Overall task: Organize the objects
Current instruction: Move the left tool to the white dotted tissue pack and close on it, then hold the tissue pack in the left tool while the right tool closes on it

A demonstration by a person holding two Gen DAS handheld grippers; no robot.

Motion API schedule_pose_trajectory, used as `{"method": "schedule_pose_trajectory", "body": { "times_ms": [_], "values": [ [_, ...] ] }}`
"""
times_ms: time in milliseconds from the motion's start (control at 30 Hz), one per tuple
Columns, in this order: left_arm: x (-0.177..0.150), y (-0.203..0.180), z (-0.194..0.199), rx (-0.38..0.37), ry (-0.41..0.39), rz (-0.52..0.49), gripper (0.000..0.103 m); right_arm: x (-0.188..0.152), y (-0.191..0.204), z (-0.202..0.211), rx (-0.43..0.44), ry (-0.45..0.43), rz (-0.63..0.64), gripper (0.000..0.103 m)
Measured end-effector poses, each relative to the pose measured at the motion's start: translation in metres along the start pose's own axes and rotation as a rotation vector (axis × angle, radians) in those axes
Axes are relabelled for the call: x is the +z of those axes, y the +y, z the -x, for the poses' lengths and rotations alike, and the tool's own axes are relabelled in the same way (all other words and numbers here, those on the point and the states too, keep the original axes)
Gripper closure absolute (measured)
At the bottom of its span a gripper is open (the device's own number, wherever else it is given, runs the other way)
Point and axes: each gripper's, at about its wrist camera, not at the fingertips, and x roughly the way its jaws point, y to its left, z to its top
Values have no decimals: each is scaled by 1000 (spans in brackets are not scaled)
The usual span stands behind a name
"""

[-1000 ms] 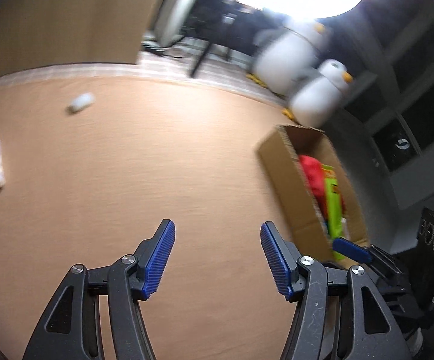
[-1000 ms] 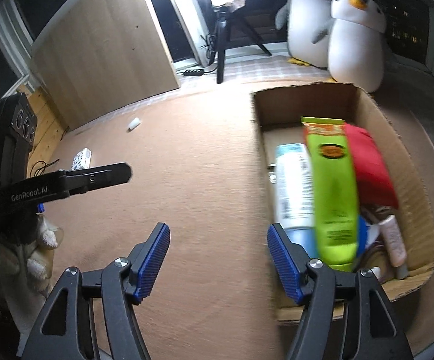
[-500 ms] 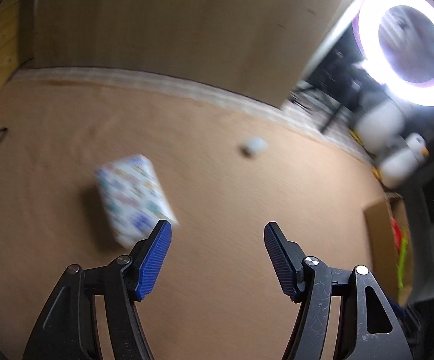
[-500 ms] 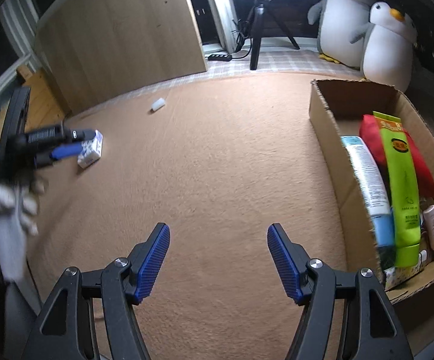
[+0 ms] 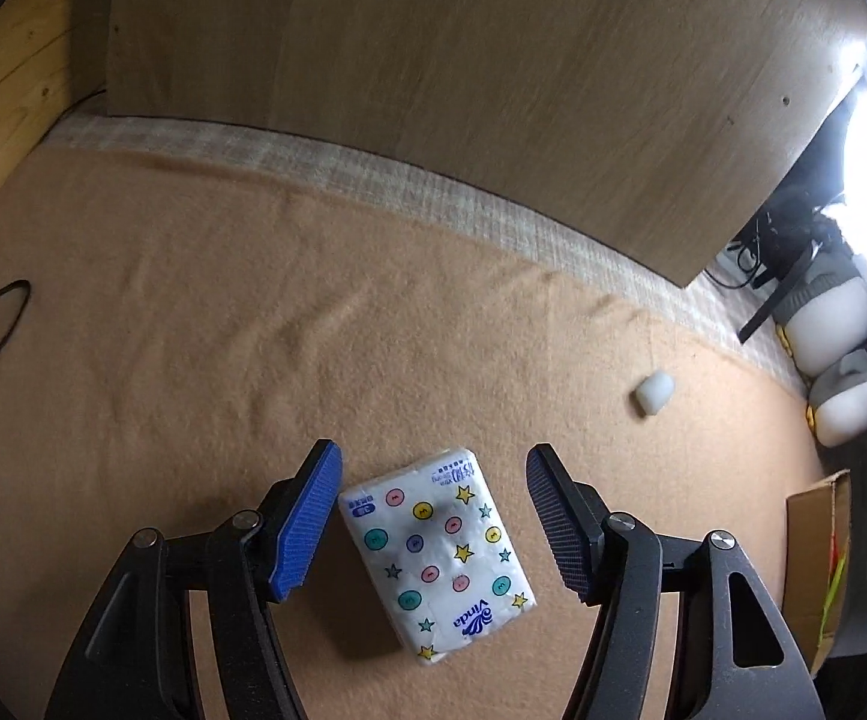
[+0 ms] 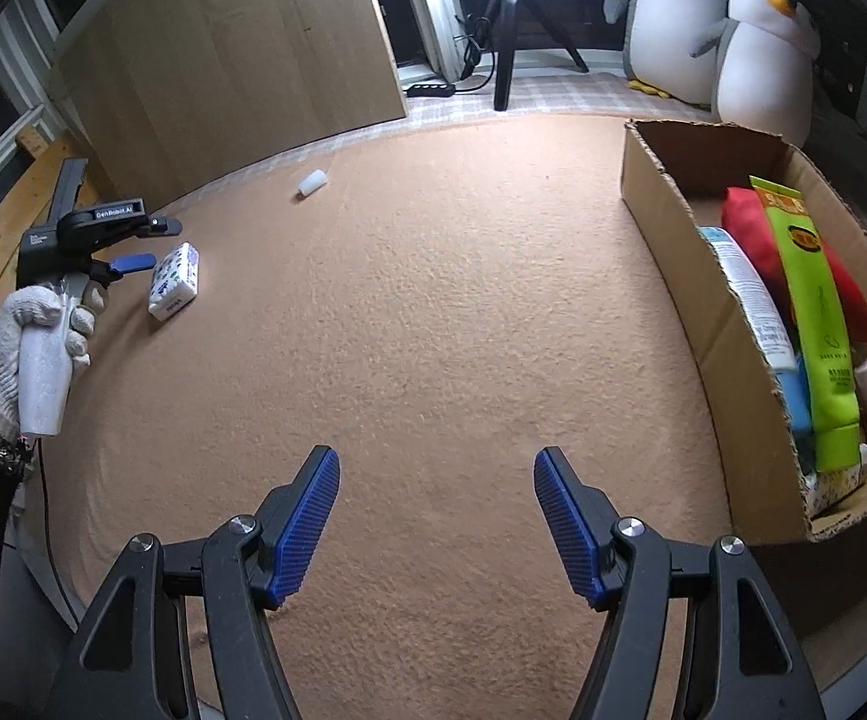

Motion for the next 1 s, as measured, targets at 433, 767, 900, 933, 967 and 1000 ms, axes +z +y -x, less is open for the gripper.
{"method": "schedule_pose_trajectory", "body": {
  "times_ms": [433,767,900,933,967,1000],
  "values": [
    [-54,-29,-7,-77,16,6,58,4,-4,-4,23,13,-10,39],
    [-142,-114,-2,-157,67,-138,57,6,-4,-9,64,26,13,39],
    [-173,-144,4,-177,87,-200,57,5,-8,-8,71,29,21,39],
    [-179,-150,4,-182,92,-216,57,5,-9,-8,72,30,21,39],
    [-187,-158,6,-185,97,-239,57,5,-11,-8,70,31,22,39],
    [-191,-163,7,-186,100,-254,57,6,-12,-8,68,30,24,39]
  ]
}}
